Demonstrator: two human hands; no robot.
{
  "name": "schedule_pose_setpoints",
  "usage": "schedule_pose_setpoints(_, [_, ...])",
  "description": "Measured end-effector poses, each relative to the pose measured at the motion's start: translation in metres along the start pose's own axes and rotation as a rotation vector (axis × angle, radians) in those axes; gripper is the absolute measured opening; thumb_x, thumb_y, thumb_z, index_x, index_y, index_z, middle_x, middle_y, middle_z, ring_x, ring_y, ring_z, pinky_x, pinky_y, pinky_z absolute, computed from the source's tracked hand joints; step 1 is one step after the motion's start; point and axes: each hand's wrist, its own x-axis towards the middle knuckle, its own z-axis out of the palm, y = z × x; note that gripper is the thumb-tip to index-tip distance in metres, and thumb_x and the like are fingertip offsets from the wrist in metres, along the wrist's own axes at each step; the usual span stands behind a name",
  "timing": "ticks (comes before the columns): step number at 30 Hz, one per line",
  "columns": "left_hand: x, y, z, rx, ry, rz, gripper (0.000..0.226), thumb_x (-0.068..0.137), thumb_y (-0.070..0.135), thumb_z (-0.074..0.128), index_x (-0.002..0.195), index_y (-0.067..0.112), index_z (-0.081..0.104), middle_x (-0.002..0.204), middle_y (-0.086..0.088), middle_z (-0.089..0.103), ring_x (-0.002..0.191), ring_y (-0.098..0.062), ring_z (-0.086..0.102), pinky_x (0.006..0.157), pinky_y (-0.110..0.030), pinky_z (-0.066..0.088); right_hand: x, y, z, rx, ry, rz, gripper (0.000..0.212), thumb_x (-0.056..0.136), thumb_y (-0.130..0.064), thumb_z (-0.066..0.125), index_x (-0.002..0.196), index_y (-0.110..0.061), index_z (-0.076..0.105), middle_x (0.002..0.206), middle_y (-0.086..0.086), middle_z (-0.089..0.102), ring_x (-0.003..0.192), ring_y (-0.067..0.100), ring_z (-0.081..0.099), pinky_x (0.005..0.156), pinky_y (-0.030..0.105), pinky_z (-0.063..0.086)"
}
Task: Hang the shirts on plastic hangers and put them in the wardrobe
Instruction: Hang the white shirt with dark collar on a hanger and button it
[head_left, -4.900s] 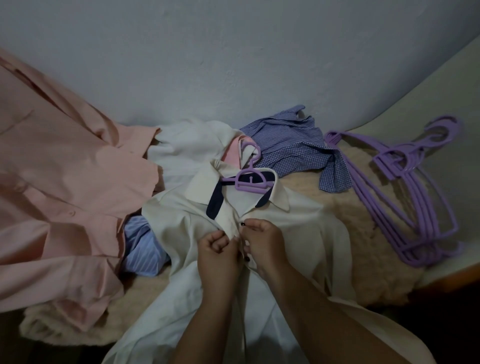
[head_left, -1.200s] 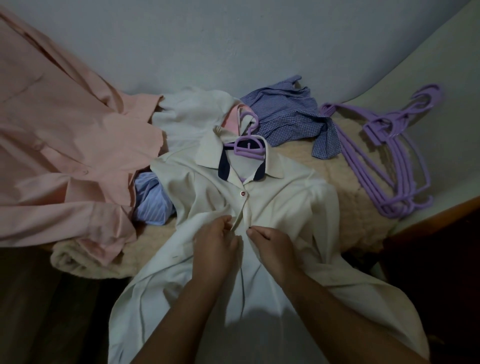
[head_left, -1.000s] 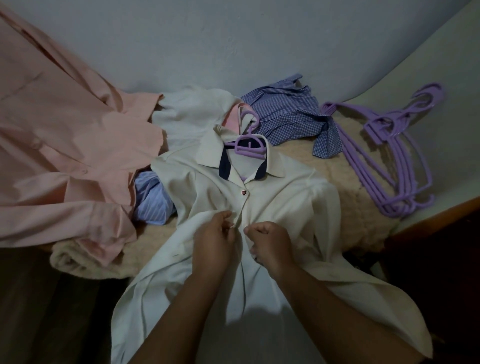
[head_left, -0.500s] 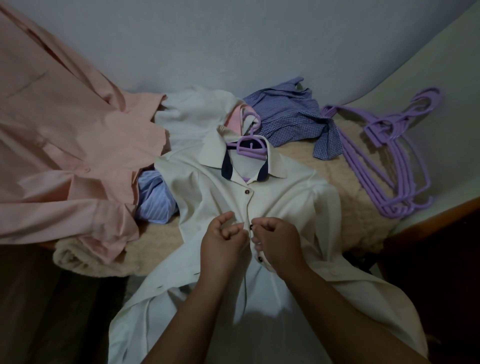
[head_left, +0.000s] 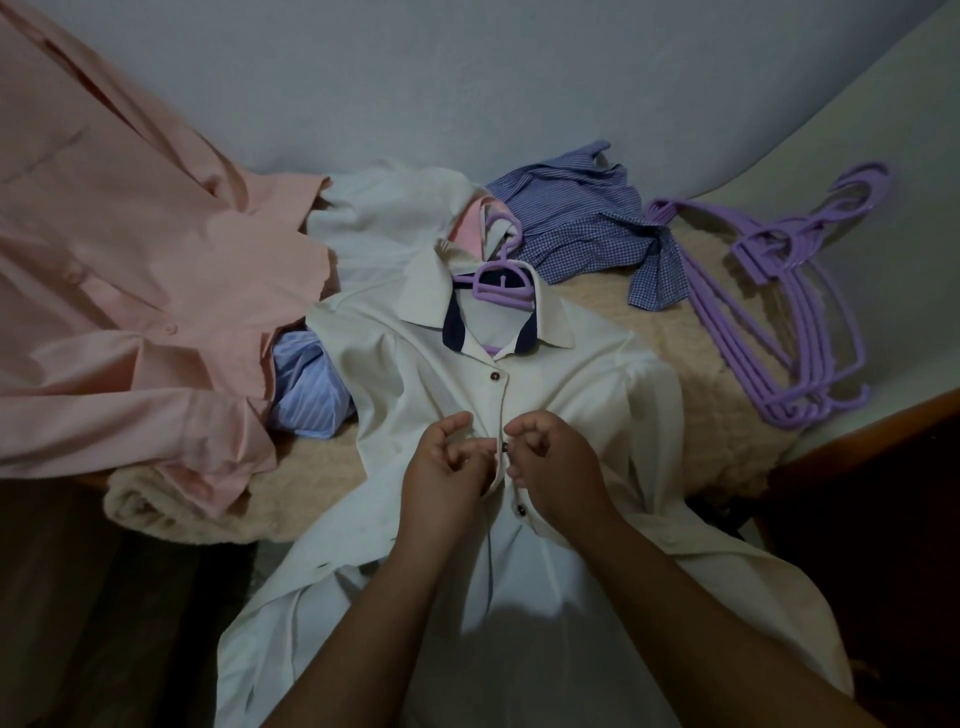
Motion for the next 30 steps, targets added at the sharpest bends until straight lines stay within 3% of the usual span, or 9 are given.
schedule_pose_setpoints(4, [0.002, 0.004, 0.001, -0.045, -0.004, -0.023, 0.041, 0.086, -0.001, 0.061, 0.119, 0.020, 0.051, 0.084, 0.001, 0.073, 0.074, -0.005, 0.068, 0.071, -0.021, 0.053, 0.002, 0.000, -0.002, -0.071, -0.044, -0.077, 0.036, 0.089, -0.003, 0.051, 0.074, -0.035, 0.055, 0.065, -0.012, 0.055, 0.070, 0.014, 0.059, 0.072, 0.028, 0.050])
schedule_pose_setpoints(8, [0.004, 0.002, 0.001, -0.055, 0.008, -0.029, 0.043, 0.084, -0.004, 0.063, 0.120, 0.017, 0.052, 0.085, -0.001, 0.071, 0.076, -0.011, 0.068, 0.070, -0.023, 0.053, 0.000, -0.004, -0.005, -0.100, -0.078, -0.109, 0.026, 0.090, -0.005, 0.050, 0.088, -0.028, 0.062, 0.068, -0.015, 0.057, 0.069, 0.001, 0.059, 0.069, 0.015, 0.046])
schedule_pose_setpoints(11, [0.002, 0.001, 0.002, -0.051, 0.009, 0.014, 0.041, 0.083, -0.005, 0.064, 0.118, 0.013, 0.053, 0.082, -0.003, 0.072, 0.074, -0.008, 0.069, 0.069, -0.017, 0.052, -0.001, -0.008, -0.007, -0.130, -0.125, -0.111, 0.024, 0.091, -0.009, 0.052, 0.106, -0.017, 0.069, 0.089, -0.006, 0.068, 0.085, 0.008, 0.063, 0.084, 0.020, 0.048])
schedule_pose_setpoints(14, [0.001, 0.001, 0.003, -0.065, 0.005, 0.046, 0.039, 0.083, -0.007, 0.064, 0.116, 0.011, 0.053, 0.080, -0.007, 0.071, 0.070, -0.002, 0.067, 0.065, -0.009, 0.048, 0.003, -0.010, -0.009, -0.238, -0.149, -0.122, 0.026, 0.092, -0.013, 0.054, 0.114, -0.011, 0.068, 0.105, 0.004, 0.070, 0.092, 0.010, 0.062, 0.088, 0.018, 0.045])
schedule_pose_setpoints(17, [0.002, 0.000, 0.004, -0.080, 0.006, 0.046, 0.043, 0.081, -0.007, 0.067, 0.118, 0.010, 0.053, 0.085, -0.012, 0.071, 0.077, -0.011, 0.069, 0.071, -0.013, 0.051, 0.005, -0.007, -0.010, -0.109, -0.123, -0.054, 0.024, 0.091, -0.009, 0.056, 0.111, -0.008, 0.069, 0.088, 0.004, 0.072, 0.072, 0.004, 0.062, 0.084, 0.026, 0.053])
schedule_pose_setpoints(20, [0.003, -0.001, 0.004, -0.067, 0.009, 0.040, 0.048, 0.078, -0.004, 0.072, 0.117, 0.015, 0.053, 0.087, -0.013, 0.069, 0.079, -0.017, 0.067, 0.074, -0.018, 0.053, 0.006, -0.003, -0.009, 0.015, -0.092, 0.019, 0.022, 0.088, -0.004, 0.059, 0.107, -0.005, 0.070, 0.080, -0.002, 0.068, 0.064, -0.001, 0.061, 0.078, 0.022, 0.054])
schedule_pose_setpoints(25, [0.003, -0.001, 0.002, -0.071, -0.023, 0.016, 0.046, 0.078, -0.002, 0.073, 0.116, 0.013, 0.052, 0.085, -0.012, 0.069, 0.072, -0.008, 0.065, 0.068, -0.010, 0.049, 0.006, -0.007, -0.013, 0.156, -0.106, 0.106, 0.022, 0.088, 0.004, 0.057, 0.107, 0.000, 0.068, 0.076, 0.004, 0.065, 0.048, -0.005, 0.058, 0.053, 0.008, 0.048])
schedule_pose_setpoints(30, [0.008, 0.000, -0.003, -0.156, -0.081, -0.109, 0.034, 0.086, 0.003, 0.066, 0.117, 0.012, 0.055, 0.074, 0.001, 0.065, 0.068, -0.004, 0.063, 0.068, -0.015, 0.050, 0.007, -0.007, -0.016, 0.197, -0.129, 0.123, 0.019, 0.088, 0.002, 0.057, 0.103, -0.002, 0.069, 0.057, 0.002, 0.061, 0.045, 0.001, 0.055, 0.054, 0.012, 0.049])
